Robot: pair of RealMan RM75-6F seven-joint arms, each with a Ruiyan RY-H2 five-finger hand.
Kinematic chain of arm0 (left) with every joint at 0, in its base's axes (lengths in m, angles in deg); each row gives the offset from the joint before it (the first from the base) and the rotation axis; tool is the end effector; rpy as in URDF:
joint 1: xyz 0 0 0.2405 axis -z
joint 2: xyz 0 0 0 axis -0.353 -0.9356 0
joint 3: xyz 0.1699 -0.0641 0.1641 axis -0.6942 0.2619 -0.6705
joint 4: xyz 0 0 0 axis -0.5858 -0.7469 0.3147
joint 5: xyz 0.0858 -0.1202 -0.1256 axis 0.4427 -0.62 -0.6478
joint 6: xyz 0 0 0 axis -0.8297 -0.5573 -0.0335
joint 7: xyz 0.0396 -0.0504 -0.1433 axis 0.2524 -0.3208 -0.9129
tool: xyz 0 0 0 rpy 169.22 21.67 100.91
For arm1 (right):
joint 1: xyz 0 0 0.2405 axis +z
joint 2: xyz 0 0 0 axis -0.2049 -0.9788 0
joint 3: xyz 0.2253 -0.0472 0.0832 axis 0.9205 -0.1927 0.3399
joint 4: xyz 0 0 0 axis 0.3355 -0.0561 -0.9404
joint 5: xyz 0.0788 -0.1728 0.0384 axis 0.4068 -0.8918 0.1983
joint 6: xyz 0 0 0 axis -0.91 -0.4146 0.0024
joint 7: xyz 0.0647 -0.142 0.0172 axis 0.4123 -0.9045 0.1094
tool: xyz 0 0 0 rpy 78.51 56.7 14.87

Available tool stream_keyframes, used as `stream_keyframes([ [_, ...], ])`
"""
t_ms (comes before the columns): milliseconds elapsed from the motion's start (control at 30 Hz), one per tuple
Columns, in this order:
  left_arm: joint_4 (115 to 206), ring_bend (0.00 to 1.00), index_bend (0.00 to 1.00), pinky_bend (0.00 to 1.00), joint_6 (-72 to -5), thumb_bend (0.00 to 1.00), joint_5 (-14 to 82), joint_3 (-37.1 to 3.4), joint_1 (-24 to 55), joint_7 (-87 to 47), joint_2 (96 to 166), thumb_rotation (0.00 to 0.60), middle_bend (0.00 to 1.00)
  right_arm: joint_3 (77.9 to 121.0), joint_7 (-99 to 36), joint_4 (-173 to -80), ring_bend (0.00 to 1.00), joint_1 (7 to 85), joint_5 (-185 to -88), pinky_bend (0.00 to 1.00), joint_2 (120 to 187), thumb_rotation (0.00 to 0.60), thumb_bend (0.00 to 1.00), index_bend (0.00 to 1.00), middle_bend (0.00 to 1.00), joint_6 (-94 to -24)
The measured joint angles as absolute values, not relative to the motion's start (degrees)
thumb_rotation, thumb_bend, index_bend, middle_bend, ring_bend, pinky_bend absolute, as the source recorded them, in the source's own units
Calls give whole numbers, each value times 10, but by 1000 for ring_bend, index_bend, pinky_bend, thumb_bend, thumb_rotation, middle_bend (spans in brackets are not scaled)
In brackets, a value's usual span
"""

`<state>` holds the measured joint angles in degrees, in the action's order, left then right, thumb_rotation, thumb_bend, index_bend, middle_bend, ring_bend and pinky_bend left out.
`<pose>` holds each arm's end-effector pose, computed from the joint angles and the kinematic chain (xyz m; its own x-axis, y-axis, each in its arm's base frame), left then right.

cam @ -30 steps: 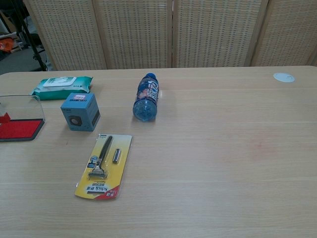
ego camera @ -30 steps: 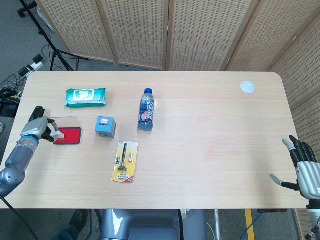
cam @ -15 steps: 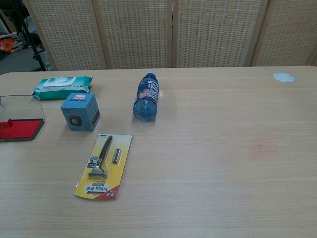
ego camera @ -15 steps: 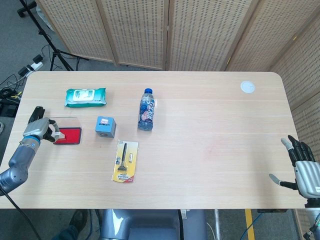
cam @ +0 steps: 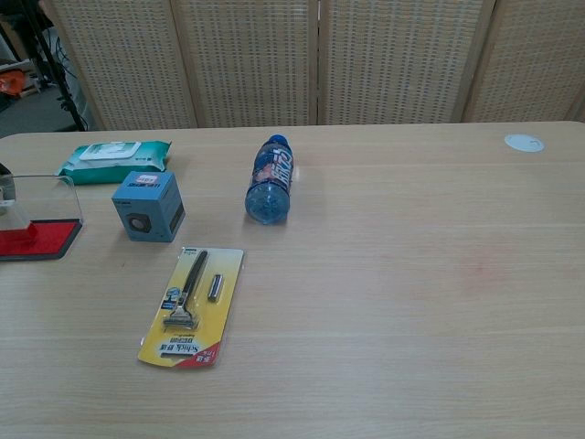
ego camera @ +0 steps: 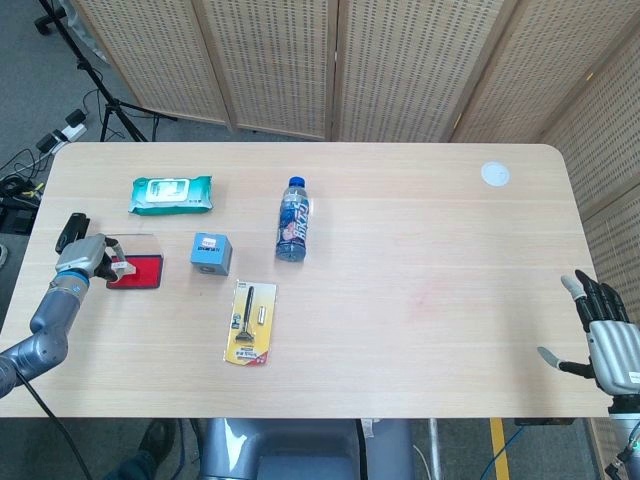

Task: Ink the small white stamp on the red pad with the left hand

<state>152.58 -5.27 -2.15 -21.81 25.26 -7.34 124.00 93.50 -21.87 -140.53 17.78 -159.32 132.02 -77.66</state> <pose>-0.3138 0.3945 0.0935 0.2370 0.4939 0.8366 0.8617 0.2909 -0.4158 -0.3063 -0.2038 0.1869 0.3137 -0.0023 0.9495 -0.9494 -0.0159 0.3137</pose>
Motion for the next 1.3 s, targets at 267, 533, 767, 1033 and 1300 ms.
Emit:
stream_keyframes([
  [267,1504,945,613,931,-44,421,-21,-225,254,-77,1253,600,988,935,-220,-1405,0,179,-1591,0,1321,600,0,0,0,-775],
  [533,1487,945,613,931,-39,431,-26,-230,255,-81,1266,600,988,935,-219,-1405,0,178,-1591,0,1321,600,0,0,0,-774],
  [767,1477,945,614,931,-37,431,-27,-233,255,-83,1273,600,988,935,-216,-1404,0,179,-1590,0,1321,600,0,0,0,-772],
  [1033,1467,944,615,931,-31,432,-27,-236,256,-84,1281,600,988,936,-214,-1403,0,180,-1589,0,1320,600,0,0,0,-771],
  [1300,1468,944,616,931,-34,431,-32,-238,259,-80,1283,600,988,936,-209,-1403,0,179,-1589,0,1319,600,0,0,0,-773],
])
